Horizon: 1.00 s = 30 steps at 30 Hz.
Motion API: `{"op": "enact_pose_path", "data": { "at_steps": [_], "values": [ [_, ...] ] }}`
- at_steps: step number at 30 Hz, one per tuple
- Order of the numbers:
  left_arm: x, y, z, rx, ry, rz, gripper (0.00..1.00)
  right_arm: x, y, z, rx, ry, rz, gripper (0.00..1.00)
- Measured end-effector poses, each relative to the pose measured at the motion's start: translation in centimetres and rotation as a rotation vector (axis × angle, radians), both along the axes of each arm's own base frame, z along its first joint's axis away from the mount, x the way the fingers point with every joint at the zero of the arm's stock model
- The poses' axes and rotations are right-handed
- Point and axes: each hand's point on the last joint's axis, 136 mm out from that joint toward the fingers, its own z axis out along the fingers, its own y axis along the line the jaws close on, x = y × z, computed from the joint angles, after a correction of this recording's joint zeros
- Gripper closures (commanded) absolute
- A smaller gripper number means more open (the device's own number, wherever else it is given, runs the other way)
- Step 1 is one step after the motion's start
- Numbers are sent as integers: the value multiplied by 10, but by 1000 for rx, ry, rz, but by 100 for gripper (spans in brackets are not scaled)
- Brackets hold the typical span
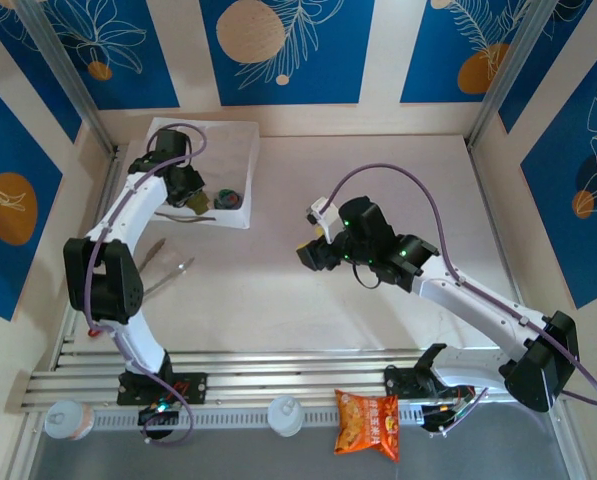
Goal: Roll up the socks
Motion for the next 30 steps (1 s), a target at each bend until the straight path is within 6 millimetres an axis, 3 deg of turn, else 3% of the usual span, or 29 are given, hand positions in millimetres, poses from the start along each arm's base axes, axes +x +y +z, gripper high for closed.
{"op": "enact_pose_path", "data": {
  "at_steps": [6, 16, 19, 22, 27, 30],
  "values": [
    [9, -4, 10, -12, -46, -19, 100, -3, -2, -4, -18, 14, 1, 38],
    [31, -7, 49, 6, -194, -63, 100, -4, -2, -6, -21, 20, -1, 39],
    [34, -5, 43, 39, -213, -86, 100, -4, -2, -6, -21, 22, -2, 39],
    [31, -5, 24, 71, -192, -113, 100, -5, -3, -7, -22, 30, -5, 39],
    [29, -12, -1, 146, -156, -173, 100, -6, -4, -10, -28, 45, -10, 39],
    [28, -20, -5, 187, -160, -209, 100, -7, -5, -12, -30, 52, -13, 39]
  ]
}}
